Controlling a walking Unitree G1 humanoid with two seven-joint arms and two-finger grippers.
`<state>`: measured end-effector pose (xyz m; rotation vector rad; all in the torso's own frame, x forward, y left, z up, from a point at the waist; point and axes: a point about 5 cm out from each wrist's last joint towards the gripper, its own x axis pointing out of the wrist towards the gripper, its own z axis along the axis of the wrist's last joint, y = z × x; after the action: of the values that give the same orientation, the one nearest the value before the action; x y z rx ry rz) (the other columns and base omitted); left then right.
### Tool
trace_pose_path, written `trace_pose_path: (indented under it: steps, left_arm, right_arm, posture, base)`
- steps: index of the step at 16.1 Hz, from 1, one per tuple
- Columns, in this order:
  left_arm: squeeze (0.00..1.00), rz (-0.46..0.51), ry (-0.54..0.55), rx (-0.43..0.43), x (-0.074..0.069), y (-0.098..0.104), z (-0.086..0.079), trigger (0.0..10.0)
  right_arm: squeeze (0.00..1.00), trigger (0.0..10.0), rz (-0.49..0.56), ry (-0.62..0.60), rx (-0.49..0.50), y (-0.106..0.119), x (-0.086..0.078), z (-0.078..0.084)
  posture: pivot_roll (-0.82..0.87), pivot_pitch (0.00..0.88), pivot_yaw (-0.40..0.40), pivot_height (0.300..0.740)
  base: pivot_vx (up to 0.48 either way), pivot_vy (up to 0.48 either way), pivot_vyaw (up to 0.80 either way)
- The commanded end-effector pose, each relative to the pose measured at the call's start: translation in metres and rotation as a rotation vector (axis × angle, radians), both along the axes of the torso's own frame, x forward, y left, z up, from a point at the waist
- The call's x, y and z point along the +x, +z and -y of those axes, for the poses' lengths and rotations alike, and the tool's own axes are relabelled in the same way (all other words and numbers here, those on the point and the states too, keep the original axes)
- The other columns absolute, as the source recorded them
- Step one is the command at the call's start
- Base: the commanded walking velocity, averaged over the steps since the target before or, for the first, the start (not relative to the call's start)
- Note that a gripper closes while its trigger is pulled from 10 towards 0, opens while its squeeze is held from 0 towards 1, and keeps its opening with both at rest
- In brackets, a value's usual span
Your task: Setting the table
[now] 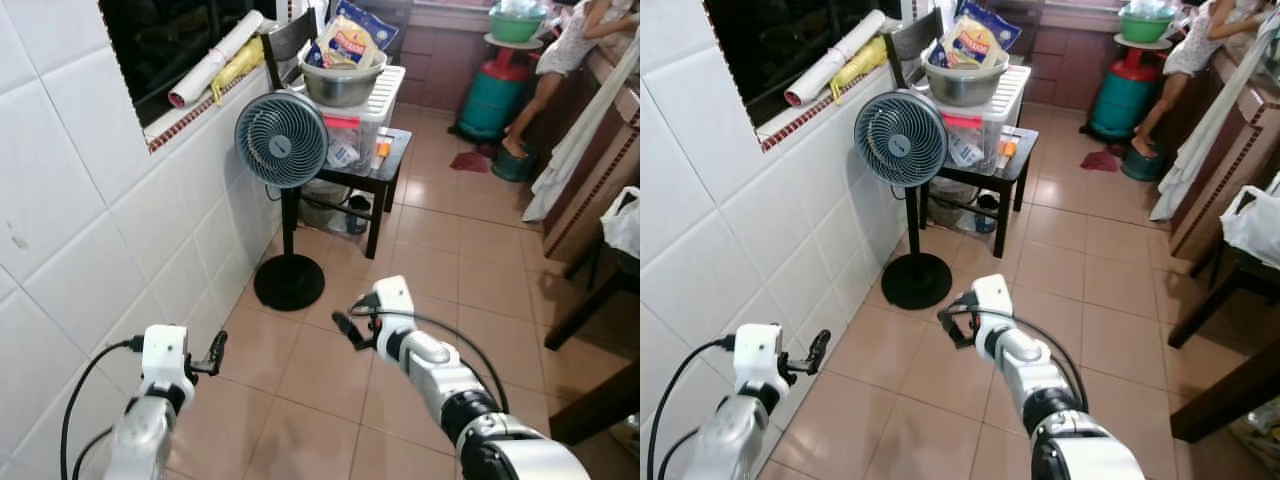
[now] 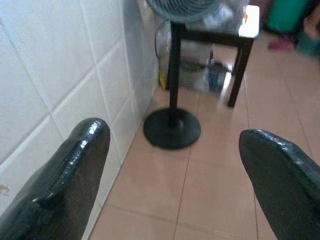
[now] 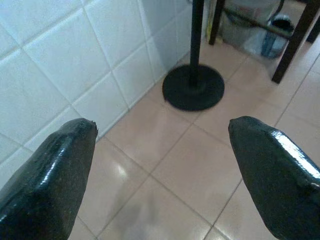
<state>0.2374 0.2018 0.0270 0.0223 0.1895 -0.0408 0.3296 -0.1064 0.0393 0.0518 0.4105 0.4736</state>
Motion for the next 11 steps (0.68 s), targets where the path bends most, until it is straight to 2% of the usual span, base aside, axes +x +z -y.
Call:
trace_pose_path:
  steps: [1,2,3,4,6,8,9,11]
  left_arm:
    - [0.00,0.042,0.026,-0.005,-0.003,0.009,0.004,10.0]
    - [0.00,0.044,0.033,-0.007,-0.006,0.010,0.005,10.0]
    - [0.00,0.046,0.095,-0.042,-0.016,0.013,0.009,10.0]
    - [0.00,0.065,0.106,0.006,-0.025,0.017,0.011,10.0]
    - [0.00,0.062,0.175,-0.006,-0.036,0.016,0.008,10.0]
    - [0.00,0.046,0.244,-0.039,-0.052,0.019,0.005,10.0]
    - [0.00,0.024,0.258,-0.042,-0.057,0.017,0.002,10.0]
    - [0.00,-0.002,0.180,-0.015,-0.056,0.018,0.008,10.0]
  right_arm:
    - [0.00,10.0,0.089,-0.031,0.019,0.018,0.012,0.011]
    - [0.00,10.0,0.096,-0.036,0.023,0.020,0.012,0.013]
    - [0.00,10.0,0.134,-0.070,0.051,0.023,0.012,0.022]
    - [0.00,10.0,0.140,-0.089,0.075,0.022,0.008,0.033]
    - [0.00,10.0,0.176,-0.123,0.005,0.018,0.000,0.048]
    - [0.00,10.0,0.160,-0.084,-0.005,0.011,-0.018,0.059]
    - [0.00,10.0,0.189,-0.067,-0.020,0.011,-0.027,0.061]
    - [0.00,10.0,0.201,-0.084,-0.033,0.006,-0.045,0.065]
  posture:
    - [0.02,0.000,-0.053,0.740]
    - [0.02,0.000,-0.054,0.740]
    - [0.03,0.000,-0.058,0.740]
    - [0.03,0.000,-0.058,0.740]
    - [0.04,0.000,-0.054,0.740]
    - [0.03,0.000,-0.051,0.740]
    - [0.03,0.000,-0.046,0.740]
    - [-0.01,0.000,-0.005,0.740]
  base:
    - [0.000,0.000,0.00]
    - [0.000,0.000,0.00]
    - [0.000,0.000,0.00]
    - [0.000,0.000,0.00]
    - [0.000,0.000,0.00]
    - [0.000,0.000,0.00]
    - [0.000,0.000,0.00]
    - [0.000,0.000,0.00]
